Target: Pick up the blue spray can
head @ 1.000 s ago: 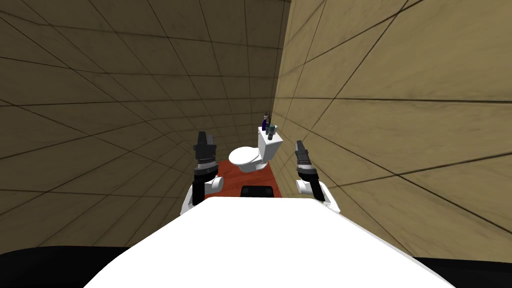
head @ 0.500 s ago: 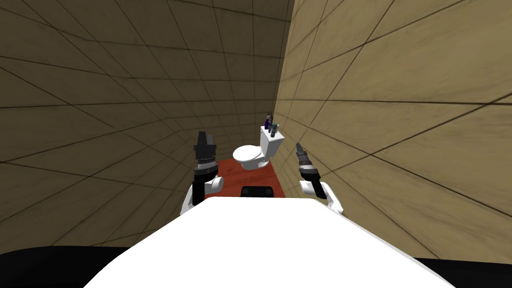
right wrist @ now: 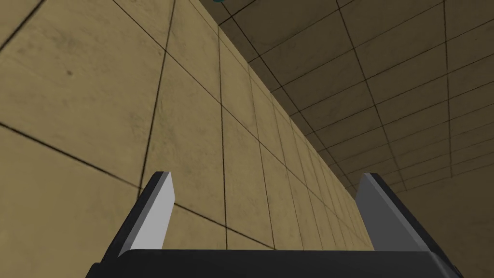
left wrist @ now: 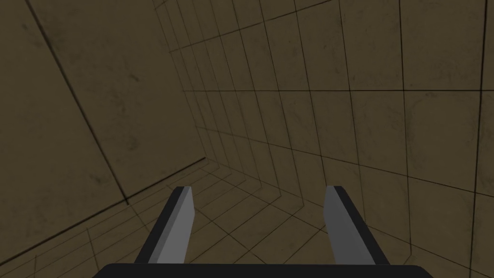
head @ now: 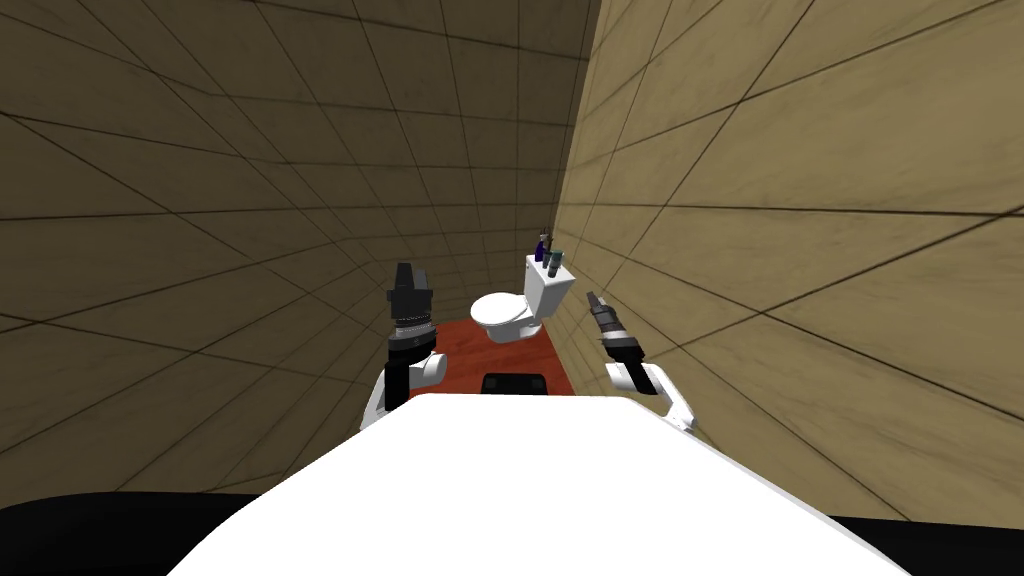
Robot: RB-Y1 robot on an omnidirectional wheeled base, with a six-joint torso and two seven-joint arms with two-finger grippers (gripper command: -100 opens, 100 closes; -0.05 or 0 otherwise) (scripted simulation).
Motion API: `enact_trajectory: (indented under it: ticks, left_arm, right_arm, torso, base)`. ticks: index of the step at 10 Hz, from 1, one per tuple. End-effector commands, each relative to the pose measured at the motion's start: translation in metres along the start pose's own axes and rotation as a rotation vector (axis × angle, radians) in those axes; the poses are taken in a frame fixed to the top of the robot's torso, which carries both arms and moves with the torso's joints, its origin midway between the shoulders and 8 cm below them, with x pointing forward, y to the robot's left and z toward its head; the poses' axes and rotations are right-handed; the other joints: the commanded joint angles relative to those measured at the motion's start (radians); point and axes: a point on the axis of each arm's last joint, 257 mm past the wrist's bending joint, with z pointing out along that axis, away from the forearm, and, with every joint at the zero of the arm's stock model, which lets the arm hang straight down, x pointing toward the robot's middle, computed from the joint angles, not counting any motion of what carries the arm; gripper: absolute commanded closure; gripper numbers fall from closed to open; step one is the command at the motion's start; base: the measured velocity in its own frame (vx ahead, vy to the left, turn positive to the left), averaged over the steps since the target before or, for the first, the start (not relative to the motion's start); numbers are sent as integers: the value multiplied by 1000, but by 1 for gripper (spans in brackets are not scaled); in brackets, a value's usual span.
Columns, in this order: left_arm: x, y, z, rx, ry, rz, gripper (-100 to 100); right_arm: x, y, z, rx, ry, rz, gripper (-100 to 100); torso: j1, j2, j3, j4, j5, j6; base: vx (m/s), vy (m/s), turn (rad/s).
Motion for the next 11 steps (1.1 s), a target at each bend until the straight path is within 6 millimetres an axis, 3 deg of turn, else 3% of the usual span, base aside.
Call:
enact_trajectory:
  ticks: [1, 7, 11]
  left_arm:
    - [0, 0, 0, 0, 0, 0, 0]
    - [0, 0, 0, 0, 0, 0, 0]
    - [0, 0, 0, 0, 0, 0, 0]
  right_arm:
    - [5, -7, -2, 11, 33, -72, -100]
    - [16, -31, -8, 17, 170, -398, -100]
    - [19, -45, -10, 4, 246, -614, -100]
  torso:
    - [0, 0, 0, 0, 0, 0]
    - [-3, -4, -2, -1, -1, 0]
    - [-6, -9, -5, -2, -1, 0]
  base:
    - [120, 40, 16]
    - [145, 26, 22]
    - [209, -1, 35]
